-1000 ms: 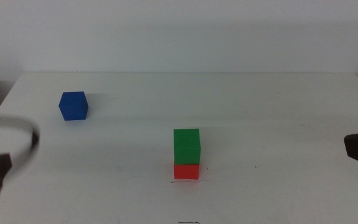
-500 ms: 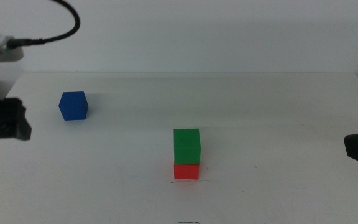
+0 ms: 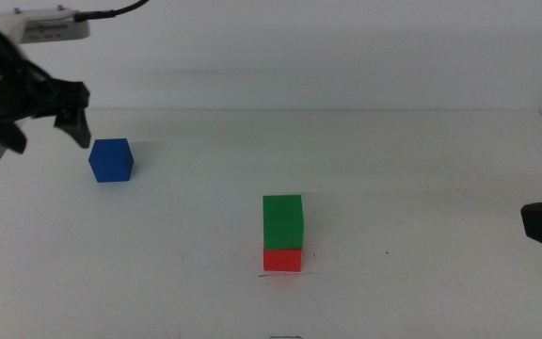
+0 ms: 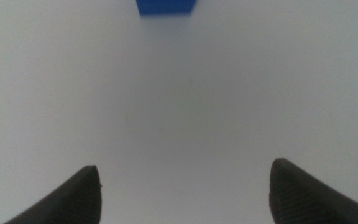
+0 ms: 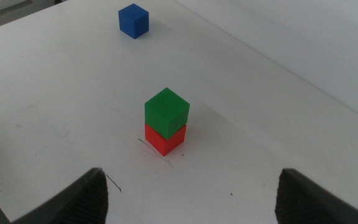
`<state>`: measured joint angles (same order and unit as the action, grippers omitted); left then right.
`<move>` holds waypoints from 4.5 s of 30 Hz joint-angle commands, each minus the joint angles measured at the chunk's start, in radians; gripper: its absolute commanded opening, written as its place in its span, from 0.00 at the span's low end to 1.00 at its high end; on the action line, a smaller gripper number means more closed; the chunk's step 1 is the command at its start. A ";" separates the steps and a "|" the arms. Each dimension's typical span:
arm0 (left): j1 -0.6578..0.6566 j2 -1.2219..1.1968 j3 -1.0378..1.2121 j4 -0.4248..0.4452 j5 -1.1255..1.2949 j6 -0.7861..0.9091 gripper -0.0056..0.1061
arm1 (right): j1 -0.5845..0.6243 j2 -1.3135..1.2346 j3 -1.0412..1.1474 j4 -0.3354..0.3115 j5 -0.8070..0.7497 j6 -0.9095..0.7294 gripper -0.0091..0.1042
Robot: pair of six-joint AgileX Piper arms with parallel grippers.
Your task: Stack red cubes first, then green, then blue cubes in a specific spot.
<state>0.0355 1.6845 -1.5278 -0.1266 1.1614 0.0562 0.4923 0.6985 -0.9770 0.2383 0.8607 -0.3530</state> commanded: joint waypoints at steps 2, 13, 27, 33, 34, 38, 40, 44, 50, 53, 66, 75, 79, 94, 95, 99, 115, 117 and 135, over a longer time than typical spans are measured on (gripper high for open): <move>-0.006 0.074 -0.149 -0.009 -0.007 -0.003 0.86 | -0.009 0.000 -0.023 0.006 -0.068 -0.012 0.75; -0.006 0.389 -0.443 -0.005 0.000 0.002 0.86 | -0.009 0.000 -0.023 0.006 -0.068 -0.012 0.75; -0.006 0.618 -0.614 -0.028 -0.051 0.002 0.86 | -0.009 0.000 -0.023 -0.044 -0.068 -0.012 0.75; -0.006 0.632 -0.614 -0.027 -0.070 0.001 0.64 | -0.009 0.000 -0.023 -0.048 -0.068 -0.012 0.75; -0.006 0.632 -0.615 -0.028 -0.077 0.001 0.56 | -0.009 0.000 -0.023 -0.048 -0.068 -0.012 0.75; -0.006 0.631 -0.617 -0.062 -0.070 0.001 0.26 | -0.009 0.000 -0.023 -0.048 -0.068 -0.012 0.75; -0.006 0.622 -0.617 -0.086 -0.025 0.010 0.11 | -0.009 0.000 -0.023 -0.048 -0.068 -0.012 0.75; -0.006 0.581 -0.614 -0.092 0.070 0.030 0.04 | -0.009 0.000 -0.023 -0.048 -0.068 -0.012 0.75; -0.049 0.384 -0.403 -0.016 0.007 -0.056 0.04 | -0.009 0.000 -0.023 -0.047 -0.068 -0.012 0.75; -0.104 0.204 -0.183 0.065 -0.104 -0.163 0.04 | -0.009 0.000 -0.023 -0.047 -0.068 -0.012 0.75; -0.382 -0.161 0.135 0.247 -0.130 -0.528 0.04 | -0.009 0.000 -0.023 -0.048 -0.009 -0.012 0.75; -0.559 -0.159 0.135 0.297 -0.162 -0.687 0.04 | -0.009 0.000 -0.023 -0.048 -0.010 -0.012 0.75; -0.607 -0.158 0.135 0.303 -0.189 -0.739 0.04 | -0.009 0.000 -0.023 -0.048 -0.011 -0.012 0.75; -0.705 0.010 -0.086 0.312 -0.030 -0.805 0.04 | -0.009 0.000 -0.023 -0.048 -0.013 -0.012 0.75; -0.706 0.023 -0.092 0.307 -0.032 -0.810 0.04 | -0.009 0.000 -0.023 -0.048 -0.013 -0.012 0.75; -0.715 0.065 -0.102 0.286 -0.039 -0.811 0.04 | -0.009 0.000 -0.023 -0.048 -0.013 -0.011 0.75; -0.747 0.161 -0.230 0.247 -0.057 -0.810 0.04 | -0.009 0.000 -0.023 -0.048 -0.016 -0.011 0.75; -0.754 0.173 -0.230 0.247 -0.057 -0.812 0.04 | -0.009 0.000 -0.023 -0.048 -0.016 -0.011 0.75; -0.757 0.199 -0.230 0.218 -0.071 -0.797 0.04 | -0.009 0.000 -0.023 -0.048 -0.016 -0.011 0.75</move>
<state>-0.7142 1.9405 -1.7266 0.0885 1.1143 -0.7359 0.4923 0.6975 -0.9770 0.1894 0.9090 -0.3530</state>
